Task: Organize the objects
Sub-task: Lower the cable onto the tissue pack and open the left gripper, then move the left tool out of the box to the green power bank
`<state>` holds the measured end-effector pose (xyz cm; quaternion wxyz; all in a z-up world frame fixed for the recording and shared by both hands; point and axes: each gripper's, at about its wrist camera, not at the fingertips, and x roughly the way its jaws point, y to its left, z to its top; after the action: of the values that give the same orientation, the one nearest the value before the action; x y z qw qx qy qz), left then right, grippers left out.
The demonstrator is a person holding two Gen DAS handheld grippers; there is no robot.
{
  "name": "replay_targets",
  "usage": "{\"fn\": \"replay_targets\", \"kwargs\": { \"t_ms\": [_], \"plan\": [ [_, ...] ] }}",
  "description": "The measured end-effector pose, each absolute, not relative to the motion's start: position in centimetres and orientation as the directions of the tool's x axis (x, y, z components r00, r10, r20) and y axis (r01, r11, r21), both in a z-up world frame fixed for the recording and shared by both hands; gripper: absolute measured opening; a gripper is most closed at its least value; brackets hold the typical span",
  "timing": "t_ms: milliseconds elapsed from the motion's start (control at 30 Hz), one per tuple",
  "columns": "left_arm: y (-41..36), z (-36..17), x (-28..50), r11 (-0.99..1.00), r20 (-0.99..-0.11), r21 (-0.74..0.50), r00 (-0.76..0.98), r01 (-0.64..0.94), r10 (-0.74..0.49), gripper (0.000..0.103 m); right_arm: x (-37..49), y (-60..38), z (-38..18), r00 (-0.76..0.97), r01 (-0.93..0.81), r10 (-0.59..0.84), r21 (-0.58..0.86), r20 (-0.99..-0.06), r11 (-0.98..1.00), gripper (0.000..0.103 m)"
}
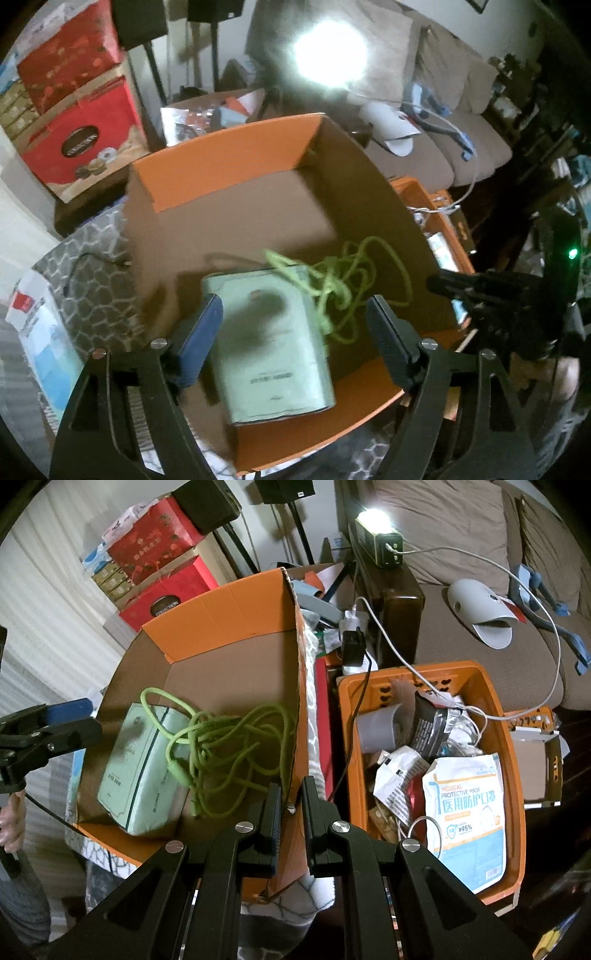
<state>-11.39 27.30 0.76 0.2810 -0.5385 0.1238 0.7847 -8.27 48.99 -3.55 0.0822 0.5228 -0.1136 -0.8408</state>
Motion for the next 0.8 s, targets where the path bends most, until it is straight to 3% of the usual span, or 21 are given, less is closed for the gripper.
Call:
{"fn": "replay_targets", "kwargs": {
  "t_ms": [67,300,800],
  "plan": [
    [26.1,0.8,-11.6,-0.825,-0.912,-0.097,-0.282,-0.557,0.298,0.079,-8.2,49.1,-3.6,-0.44,0.019,-0.257,0.277,-0.86,-0.961,0.009],
    [21.1,1.6,-12.6,-0.847,-0.888,-0.139,-0.315,-0.512,0.336,0.102,-8.2,49.0,-3.6,-0.44,0.019,-0.257,0.277,-0.86,-0.961,0.009],
    [8.2,-0.5,-14.4,-0.921,-0.907,-0.053,-0.367,-0.387,0.206,0.102,-8.0,49.1,-3.6,-0.44,0.019,-0.253,0.273,-0.861,-0.962,0.01]
  ]
}}
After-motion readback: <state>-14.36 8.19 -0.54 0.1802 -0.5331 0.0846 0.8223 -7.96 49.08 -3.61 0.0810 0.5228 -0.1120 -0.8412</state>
